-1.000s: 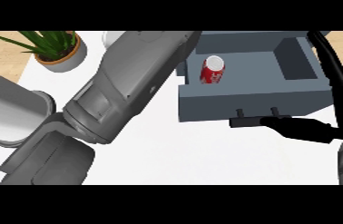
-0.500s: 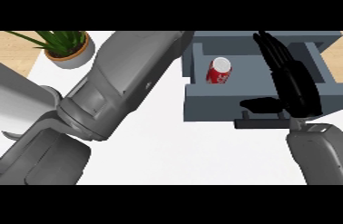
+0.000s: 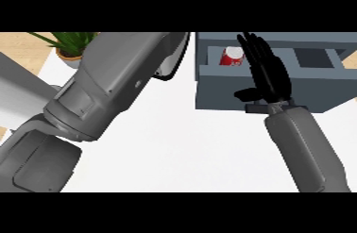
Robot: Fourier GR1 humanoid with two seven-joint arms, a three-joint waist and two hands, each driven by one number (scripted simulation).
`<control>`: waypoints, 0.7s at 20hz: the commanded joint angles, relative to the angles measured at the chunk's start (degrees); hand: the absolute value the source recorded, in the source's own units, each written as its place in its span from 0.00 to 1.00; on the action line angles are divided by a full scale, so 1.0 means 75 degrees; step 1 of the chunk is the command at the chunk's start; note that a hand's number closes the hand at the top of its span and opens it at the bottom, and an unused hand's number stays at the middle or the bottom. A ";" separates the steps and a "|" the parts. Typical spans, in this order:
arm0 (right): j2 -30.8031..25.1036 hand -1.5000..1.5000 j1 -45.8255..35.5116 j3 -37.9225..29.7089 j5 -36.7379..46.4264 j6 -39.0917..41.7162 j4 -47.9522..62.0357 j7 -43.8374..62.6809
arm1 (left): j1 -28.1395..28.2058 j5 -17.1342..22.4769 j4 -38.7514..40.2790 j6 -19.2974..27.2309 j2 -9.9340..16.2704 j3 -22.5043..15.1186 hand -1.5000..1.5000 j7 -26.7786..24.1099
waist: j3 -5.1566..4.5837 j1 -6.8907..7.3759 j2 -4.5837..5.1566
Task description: Pick up the can, place it into the drawer and close the drawer
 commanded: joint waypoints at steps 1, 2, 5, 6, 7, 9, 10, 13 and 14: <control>0.0121 0.00 -0.1009 -0.0311 0.0339 -0.0625 0.1397 -0.0102 | 0.0380 -0.0163 -0.0307 -0.0013 0.0255 -0.0039 0.00 0.0029 | -0.0002 0.0042 -0.0026; 0.0368 0.00 -0.1068 -0.0334 0.0503 -0.1112 0.1863 -0.0042 | 0.0185 -0.0137 -0.0448 -0.0071 0.0379 -0.0006 0.00 0.0228 | 0.0000 0.0107 -0.0017; 0.0443 0.00 -0.1295 -0.0448 0.0921 -0.1989 0.2440 0.0093 | 0.0476 -0.0222 -0.0643 -0.0123 0.0701 -0.0031 0.00 0.0345 | -0.0002 0.0109 -0.0034; 0.0571 0.00 -0.1529 -0.0606 0.0825 -0.2267 0.3017 -0.0074 | 0.0332 -0.0228 -0.0740 0.0093 0.0405 -0.0049 0.00 0.0521 | 0.0003 0.0146 -0.0008; 0.0220 0.00 -0.1964 -0.0884 0.0611 -0.2068 0.3266 -0.0266 | 0.0246 -0.0308 -0.0810 -0.0088 0.0701 -0.0141 0.00 0.0723 | 0.0005 0.0265 -0.0004; 0.0381 0.00 -0.2317 -0.0912 0.0745 -0.2487 0.3734 -0.0314 | 0.0643 -0.0263 -0.0913 -0.0389 0.0892 -0.0056 0.00 0.0556 | 0.0002 0.0254 0.0038; -0.0006 0.00 -0.2590 -0.1093 0.0692 -0.2260 0.4005 -0.0378 | 0.0815 -0.0341 -0.1058 -0.0140 0.0663 -0.0184 0.00 0.0651 | 0.0001 0.0306 0.0008; 0.0197 0.00 -0.3082 -0.1170 0.0889 -0.2685 0.4621 -0.0122 | 0.1037 -0.0333 -0.1540 -0.0218 0.0864 -0.0205 0.00 0.0921 | -0.0003 0.0461 -0.0018; 0.0239 0.00 -0.3252 -0.1249 0.0841 -0.2779 0.4797 -0.0146 | 0.1110 -0.0361 -0.1542 -0.0492 0.1172 -0.0211 0.00 0.0951 | -0.0002 0.0478 0.0017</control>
